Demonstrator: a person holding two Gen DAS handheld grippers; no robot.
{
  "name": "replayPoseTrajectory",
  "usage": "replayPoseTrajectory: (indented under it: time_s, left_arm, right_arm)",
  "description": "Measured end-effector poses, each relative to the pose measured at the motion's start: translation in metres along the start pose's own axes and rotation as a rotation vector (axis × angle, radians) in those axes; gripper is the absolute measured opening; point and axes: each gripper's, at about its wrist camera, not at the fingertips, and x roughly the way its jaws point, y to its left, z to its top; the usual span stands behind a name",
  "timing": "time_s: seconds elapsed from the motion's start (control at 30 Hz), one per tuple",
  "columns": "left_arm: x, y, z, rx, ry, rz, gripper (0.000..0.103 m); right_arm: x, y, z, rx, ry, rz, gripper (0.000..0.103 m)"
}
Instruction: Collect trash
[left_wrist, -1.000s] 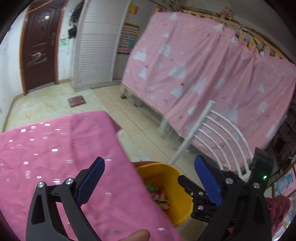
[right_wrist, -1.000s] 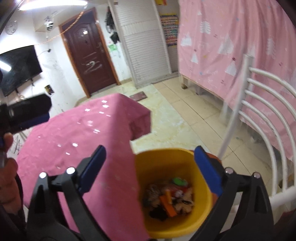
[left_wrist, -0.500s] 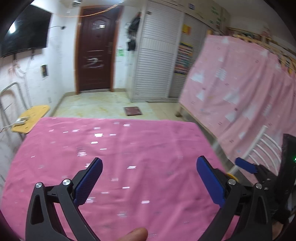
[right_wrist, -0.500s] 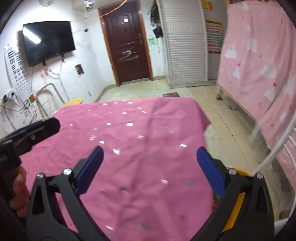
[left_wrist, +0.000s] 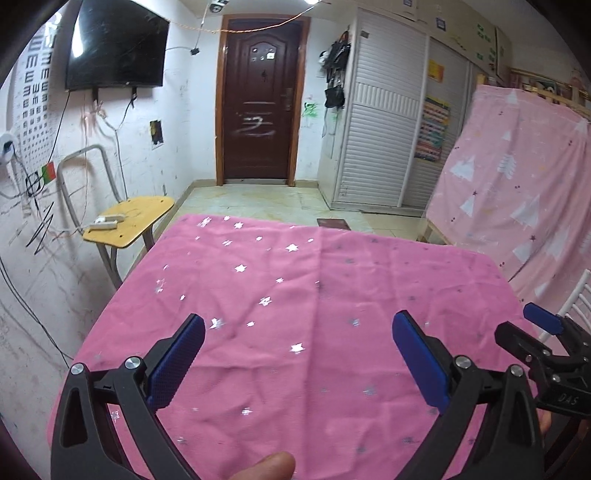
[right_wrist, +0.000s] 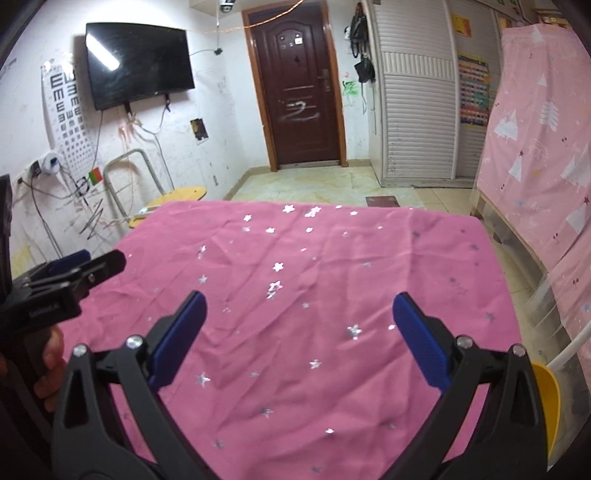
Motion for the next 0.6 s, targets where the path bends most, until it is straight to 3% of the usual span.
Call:
replayPoseTrajectory:
  time_s: [0.6]
  left_arm:
    - [0.02,0.017,-0.011,-0.026,0.024,0.02,0.094]
  right_arm:
    - [0.006,0.007,-0.003,-0.012,0.009,-0.008,0.097]
